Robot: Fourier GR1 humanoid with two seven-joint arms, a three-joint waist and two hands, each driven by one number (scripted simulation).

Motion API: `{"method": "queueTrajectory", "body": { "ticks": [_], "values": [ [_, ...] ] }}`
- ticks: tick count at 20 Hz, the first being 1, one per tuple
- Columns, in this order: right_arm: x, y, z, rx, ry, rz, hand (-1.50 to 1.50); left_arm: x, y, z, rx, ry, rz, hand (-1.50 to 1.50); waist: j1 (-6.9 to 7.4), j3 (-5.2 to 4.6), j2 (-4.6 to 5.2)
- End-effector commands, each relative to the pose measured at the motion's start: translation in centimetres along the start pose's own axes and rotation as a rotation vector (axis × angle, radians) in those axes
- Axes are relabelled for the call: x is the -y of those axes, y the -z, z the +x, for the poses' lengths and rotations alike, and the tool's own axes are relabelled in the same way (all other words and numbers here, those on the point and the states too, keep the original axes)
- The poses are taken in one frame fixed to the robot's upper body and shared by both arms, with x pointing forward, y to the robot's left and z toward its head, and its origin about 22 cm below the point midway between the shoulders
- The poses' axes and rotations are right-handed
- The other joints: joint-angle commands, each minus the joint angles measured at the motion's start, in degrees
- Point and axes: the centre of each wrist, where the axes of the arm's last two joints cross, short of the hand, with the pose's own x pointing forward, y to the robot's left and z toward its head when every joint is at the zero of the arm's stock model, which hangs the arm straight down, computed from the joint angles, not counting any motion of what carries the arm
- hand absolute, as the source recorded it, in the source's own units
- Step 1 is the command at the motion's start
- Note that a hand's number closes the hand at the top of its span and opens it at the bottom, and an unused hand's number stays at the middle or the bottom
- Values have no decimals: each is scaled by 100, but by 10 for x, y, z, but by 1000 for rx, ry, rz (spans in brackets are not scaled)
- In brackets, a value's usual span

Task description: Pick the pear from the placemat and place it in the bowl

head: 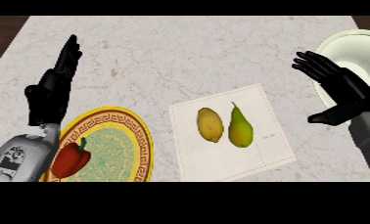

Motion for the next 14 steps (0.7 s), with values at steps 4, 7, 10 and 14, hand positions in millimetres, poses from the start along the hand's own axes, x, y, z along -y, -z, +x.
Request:
{"method": "queueTrajectory", "body": {
  "ticks": [4, 7, 10, 14],
  "values": [
    [5, 40, 45, -105, -268, 299, -150, 5, 1, 4, -14, 4, 9, 0, -37, -10, -37],
    [-22, 75, 43, -140, -349, 392, -150, 2, 5, 8, -1, 3, 28, 0, -38, -14, -42],
    [-33, 92, 52, -174, -392, 508, -150, -4, 3, -5, -20, 4, 16, 0, -103, -21, -50],
    [-48, 108, 42, -191, -391, 584, -150, -4, 3, -2, -10, 6, 28, 0, -105, -19, -36]
  ]
}}
